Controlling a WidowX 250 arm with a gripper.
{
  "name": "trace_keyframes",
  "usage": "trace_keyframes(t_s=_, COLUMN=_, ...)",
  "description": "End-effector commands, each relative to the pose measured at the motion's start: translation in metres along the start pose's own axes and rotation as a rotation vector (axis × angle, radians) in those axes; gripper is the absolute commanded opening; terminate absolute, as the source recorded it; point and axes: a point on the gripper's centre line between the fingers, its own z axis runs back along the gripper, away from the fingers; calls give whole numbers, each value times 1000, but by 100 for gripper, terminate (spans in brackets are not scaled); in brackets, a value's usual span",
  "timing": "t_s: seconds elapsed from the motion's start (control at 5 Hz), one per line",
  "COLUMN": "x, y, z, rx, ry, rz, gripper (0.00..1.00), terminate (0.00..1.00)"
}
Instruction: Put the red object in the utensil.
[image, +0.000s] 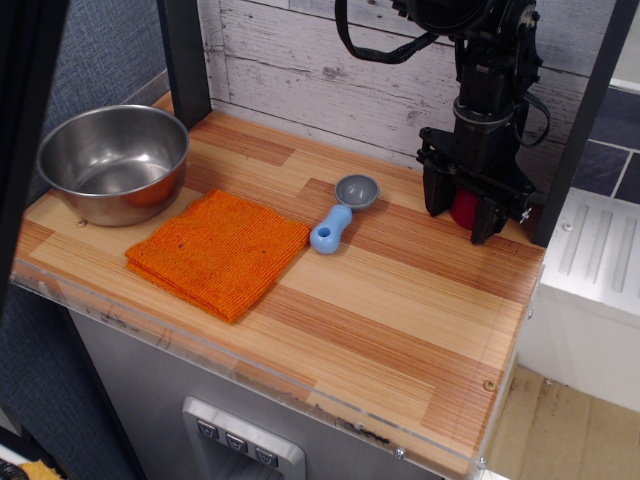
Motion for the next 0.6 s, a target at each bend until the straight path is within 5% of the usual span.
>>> trace_keyframes(t_s=0.0, x=5, y=4, z=51, rx=-12, ry=-142, rz=31, gripper=0, terminate=0)
trace_keyframes(t_s=0.4, x=-31, y=42, z=122, rx=26, ry=-190, rz=98, gripper=0, terminate=0)
